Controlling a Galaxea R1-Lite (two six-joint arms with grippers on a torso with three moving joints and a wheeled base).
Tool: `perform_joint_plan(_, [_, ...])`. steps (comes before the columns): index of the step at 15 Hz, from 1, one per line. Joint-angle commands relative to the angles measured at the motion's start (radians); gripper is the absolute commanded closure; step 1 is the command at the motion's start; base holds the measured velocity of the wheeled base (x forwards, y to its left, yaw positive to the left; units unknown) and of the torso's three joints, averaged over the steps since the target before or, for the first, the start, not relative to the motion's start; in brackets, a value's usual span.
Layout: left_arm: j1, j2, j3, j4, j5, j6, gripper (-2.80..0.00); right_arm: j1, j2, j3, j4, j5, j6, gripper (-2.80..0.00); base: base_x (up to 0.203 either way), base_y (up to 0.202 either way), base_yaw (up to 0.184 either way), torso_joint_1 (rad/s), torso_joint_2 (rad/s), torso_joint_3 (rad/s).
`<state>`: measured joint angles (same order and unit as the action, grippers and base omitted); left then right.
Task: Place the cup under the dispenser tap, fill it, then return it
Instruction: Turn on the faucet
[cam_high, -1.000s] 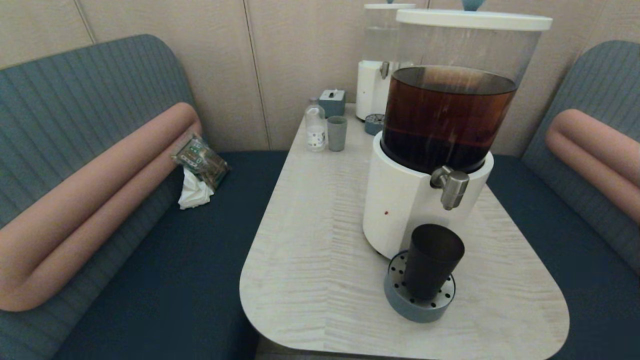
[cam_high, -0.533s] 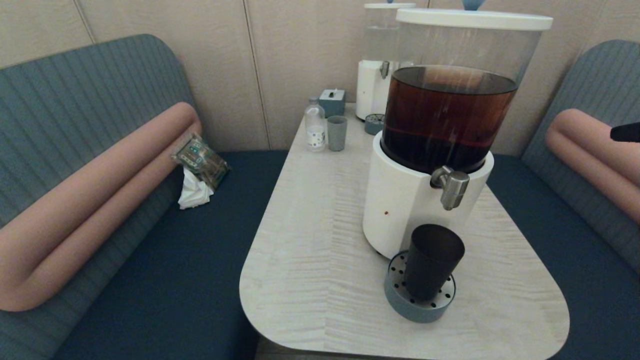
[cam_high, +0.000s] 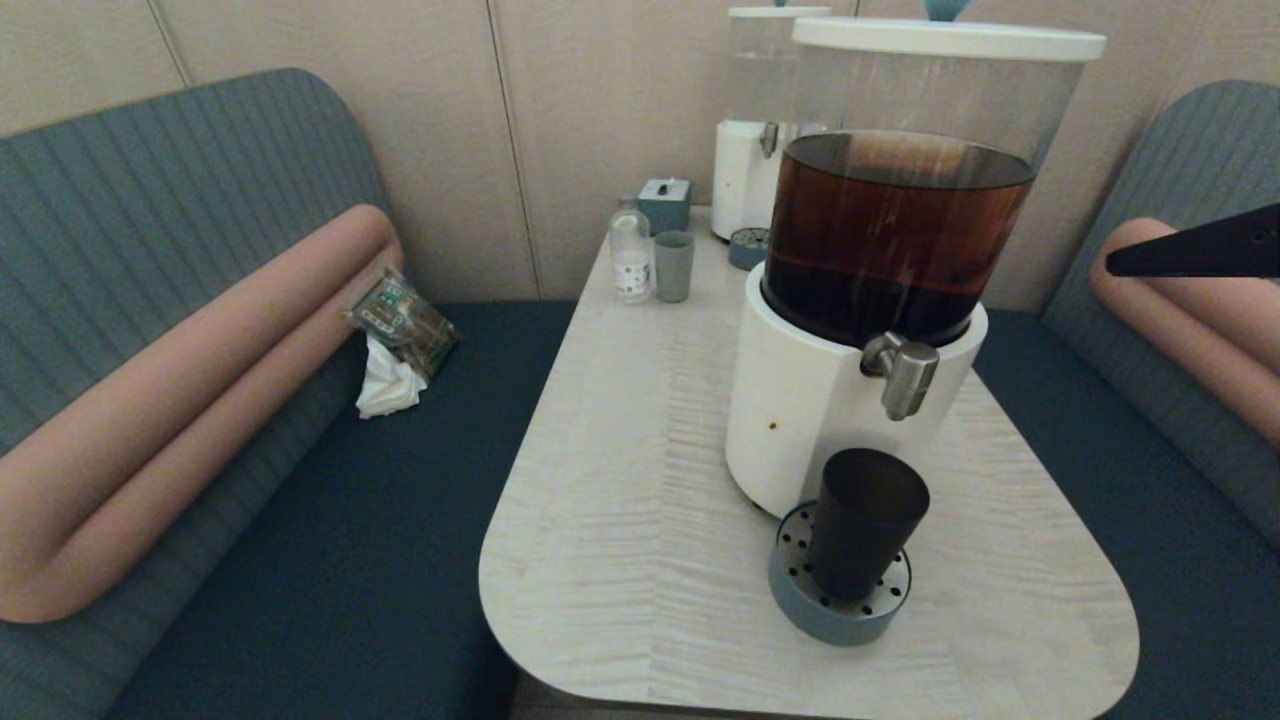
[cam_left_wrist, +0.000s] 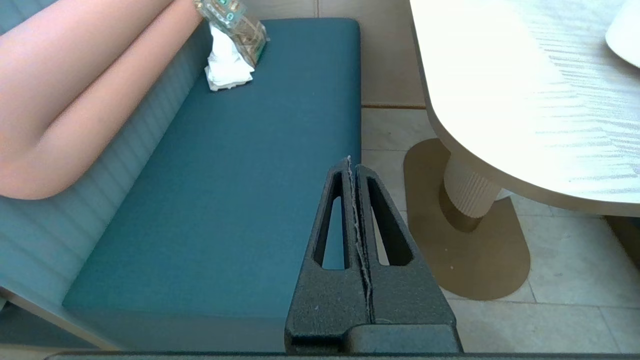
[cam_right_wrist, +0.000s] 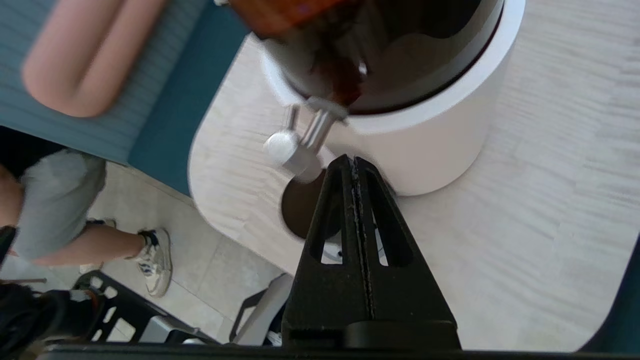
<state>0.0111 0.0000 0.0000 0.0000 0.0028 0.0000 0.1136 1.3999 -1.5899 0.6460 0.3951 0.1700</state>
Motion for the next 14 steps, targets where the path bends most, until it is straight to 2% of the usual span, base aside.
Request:
perform_joint_plan(1, [0.001, 0.002, 0.000, 0.000, 0.000, 0.000, 0.00, 0.008, 0.081, -0.030, 0.000, -0.001, -0.006, 0.00, 0.000, 0.000, 0.000, 0.000, 0.00, 0.000])
perform_joint_plan(4, [0.001, 0.002, 0.000, 0.000, 0.000, 0.000, 0.00, 0.026, 0.137, -0.083, -0.004, -0.042, -0.055, 0.00, 0.000, 0.000, 0.000, 0.000, 0.00, 0.000])
perform_joint_plan(10, [0.001, 0.002, 0.000, 0.000, 0.000, 0.000, 0.00, 0.116, 0.169, -0.107, 0.006, -0.111, -0.059, 0.00, 0.000, 0.000, 0.000, 0.000, 0.00, 0.000])
perform_joint_plan(14, [0.000, 0.002, 0.000, 0.000, 0.000, 0.000, 0.00, 0.152, 0.157, -0.088, 0.011, -0.124, -0.070, 0.00, 0.000, 0.000, 0.000, 0.000, 0.00, 0.000])
